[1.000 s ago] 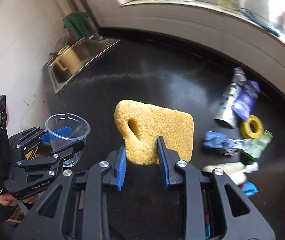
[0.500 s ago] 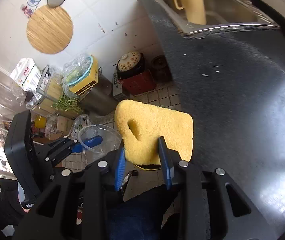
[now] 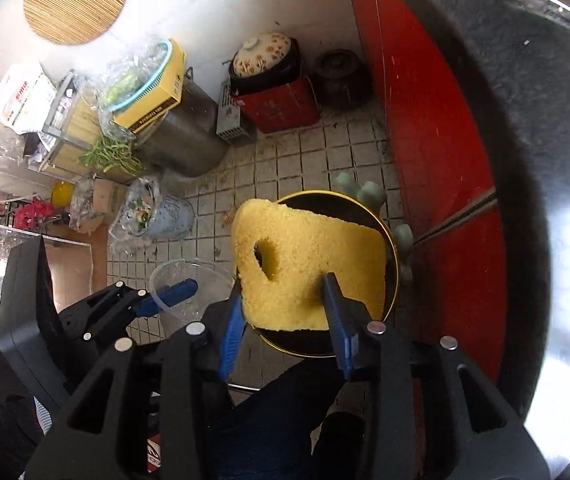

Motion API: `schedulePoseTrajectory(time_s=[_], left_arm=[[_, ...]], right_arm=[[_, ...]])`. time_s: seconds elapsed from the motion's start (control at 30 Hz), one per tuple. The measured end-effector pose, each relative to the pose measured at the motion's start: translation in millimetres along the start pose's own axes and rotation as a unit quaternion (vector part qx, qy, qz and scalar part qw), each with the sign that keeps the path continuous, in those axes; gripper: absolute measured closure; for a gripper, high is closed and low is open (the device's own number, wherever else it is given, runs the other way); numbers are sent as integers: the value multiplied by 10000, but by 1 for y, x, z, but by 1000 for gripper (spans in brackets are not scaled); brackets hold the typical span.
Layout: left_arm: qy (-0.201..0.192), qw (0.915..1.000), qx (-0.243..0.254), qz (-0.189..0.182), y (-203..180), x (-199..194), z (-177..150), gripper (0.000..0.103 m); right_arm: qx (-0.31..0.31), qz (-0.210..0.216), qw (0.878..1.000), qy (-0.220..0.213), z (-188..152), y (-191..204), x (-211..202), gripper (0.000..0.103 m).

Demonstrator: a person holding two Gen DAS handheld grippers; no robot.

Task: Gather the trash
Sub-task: 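Carry sponge and plastic cup to the floor bin and release both, then return both open tools over the counter toward the remaining trash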

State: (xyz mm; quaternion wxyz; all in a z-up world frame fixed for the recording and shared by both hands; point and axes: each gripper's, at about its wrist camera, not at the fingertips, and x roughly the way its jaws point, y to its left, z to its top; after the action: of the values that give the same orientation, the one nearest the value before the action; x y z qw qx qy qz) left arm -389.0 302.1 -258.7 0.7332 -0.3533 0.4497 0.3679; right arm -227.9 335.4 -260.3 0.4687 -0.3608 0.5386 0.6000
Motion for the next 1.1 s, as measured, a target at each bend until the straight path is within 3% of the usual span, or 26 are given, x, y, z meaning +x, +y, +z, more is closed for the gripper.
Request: schedulePoseTrajectory(time_s=[0.13,0.2,0.27,0.4,0.47,0.63,0.77,0.87,0.97,1.07,1.1], left_arm=[[92,9999,-18,-74,3,11,0,43],[110,9999,-56,-91,5,15,0,35],[105,9998,-113,-110,8,17,0,27],[153,9997,-184,-65,10,16,-2,24],[113,9998,-161,-22,8,10,-3,16],[40,9995,197,258,-10,-19,2,7],[-193,9963,729,412,-41,-50,17,7],[-465,9911,1218,263,-80,-75,33,7],[-671,9822,1740,-245,-131,-92,51,7],[-739,9643,2423,-768,-200,-98,63,7],[-749,9540,2743,-953,-229,-100,64,7]], right_arm=[[95,-45,9997,232,3,-10,13,51],[48,-72,9996,266,4,-9,16,39],[9,-75,9997,253,5,-7,17,37],[-1,-5,9999,167,2,-3,6,34],[-40,-6,10000,76,0,0,-4,28],[-61,-39,9992,-393,-14,10,-59,21],[165,-189,9934,-1122,-39,0,-132,15],[531,-689,9798,-1802,-79,-24,-200,14],[1068,-1234,9607,-2244,-123,-53,-249,13],[1973,-1834,9257,-2656,-187,-92,-300,13],[2254,-1979,9136,-2746,-209,-104,-312,13]])
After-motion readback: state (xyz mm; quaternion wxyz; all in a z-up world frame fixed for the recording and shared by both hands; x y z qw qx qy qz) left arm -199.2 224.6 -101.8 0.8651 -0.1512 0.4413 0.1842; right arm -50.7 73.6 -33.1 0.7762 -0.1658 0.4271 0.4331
